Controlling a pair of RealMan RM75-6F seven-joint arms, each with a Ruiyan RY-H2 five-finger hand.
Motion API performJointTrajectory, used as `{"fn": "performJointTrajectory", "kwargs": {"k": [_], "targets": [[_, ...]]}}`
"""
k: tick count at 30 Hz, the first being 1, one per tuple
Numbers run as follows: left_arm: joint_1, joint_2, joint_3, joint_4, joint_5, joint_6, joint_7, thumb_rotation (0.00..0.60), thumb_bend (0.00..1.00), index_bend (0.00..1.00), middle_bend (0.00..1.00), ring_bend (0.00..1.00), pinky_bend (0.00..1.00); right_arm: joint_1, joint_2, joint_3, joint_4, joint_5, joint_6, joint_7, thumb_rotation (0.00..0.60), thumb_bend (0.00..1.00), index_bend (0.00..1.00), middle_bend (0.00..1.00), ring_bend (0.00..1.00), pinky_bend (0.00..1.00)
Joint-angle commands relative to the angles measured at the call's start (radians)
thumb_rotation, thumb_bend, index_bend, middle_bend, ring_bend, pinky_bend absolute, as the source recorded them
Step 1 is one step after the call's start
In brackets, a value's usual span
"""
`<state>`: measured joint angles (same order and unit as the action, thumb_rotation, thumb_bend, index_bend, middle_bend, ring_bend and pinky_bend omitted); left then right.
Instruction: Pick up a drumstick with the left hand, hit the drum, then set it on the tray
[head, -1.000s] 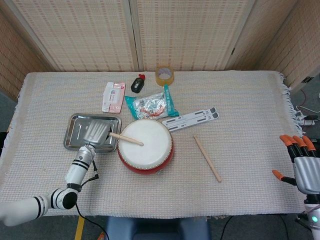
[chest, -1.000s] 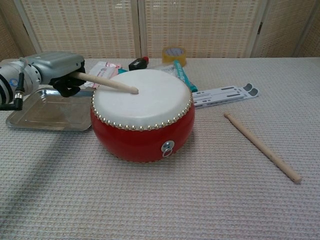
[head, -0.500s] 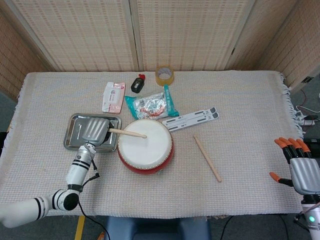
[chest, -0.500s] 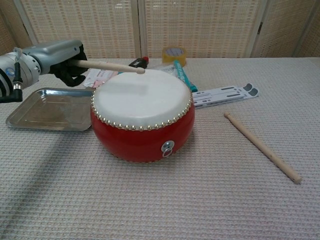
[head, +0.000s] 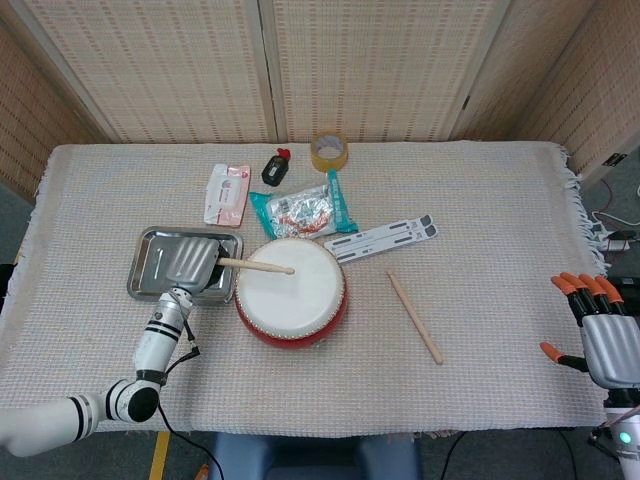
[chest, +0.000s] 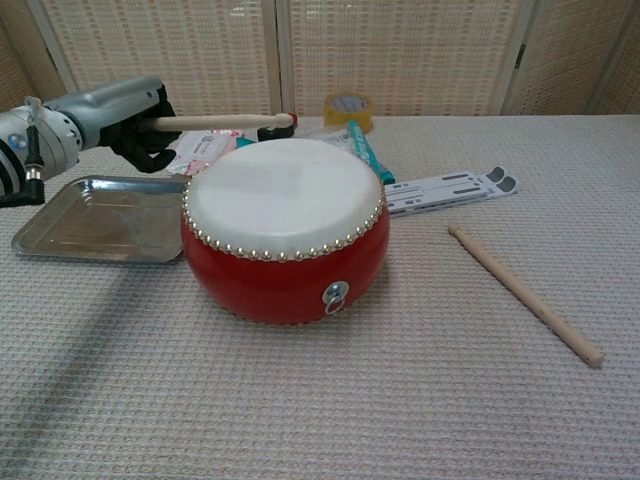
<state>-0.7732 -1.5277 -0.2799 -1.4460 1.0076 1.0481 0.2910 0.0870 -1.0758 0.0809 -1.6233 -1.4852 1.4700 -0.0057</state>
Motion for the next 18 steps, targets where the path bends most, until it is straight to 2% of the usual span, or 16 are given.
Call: {"fn": "performJointTrajectory", "kwargs": {"k": [1,6,10,12,18], "targets": [[0.015,0.040,0.026,-0.039,0.077,-0.020,-0.021,0.600,0.69,1.00,1.00,1.00,1.00,0.001,-0.002,0.000,0.003,0.000,-0.001,0.003,0.600,0.06,0.16,0.12,0.01,0.10],[-0.006,0.034,0.102,-0.007,0.110,-0.047,0.120,0.600,0.69,1.00,1.00,1.00,1.00,0.000,-0.003,0.000,0.008,-0.008,0.006,0.012,0.600,0.06,0.16,0.12,0.01,0.10],[-0.014,0.039,0.123,-0.006,0.096,-0.057,0.198,0.600,0.69,1.00,1.00,1.00,1.00,-0.006,0.002,0.001,0.006,-0.011,0.020,0.017,0.600,0.06,0.16,0.12,0.01,0.10],[-0.008,0.047,0.109,-0.034,0.076,-0.042,0.198,0.600,0.69,1.00,1.00,1.00,1.00,-0.011,0.002,0.001,0.007,-0.016,0.033,0.021,0.600,0.06,0.16,0.12,0.01,0.10],[0.048,0.044,0.022,-0.101,0.096,0.093,0.022,0.600,0.69,1.00,1.00,1.00,1.00,-0.019,-0.001,0.001,0.011,-0.023,0.052,0.022,0.600,0.06,0.16,0.12,0.01,0.10]]}}
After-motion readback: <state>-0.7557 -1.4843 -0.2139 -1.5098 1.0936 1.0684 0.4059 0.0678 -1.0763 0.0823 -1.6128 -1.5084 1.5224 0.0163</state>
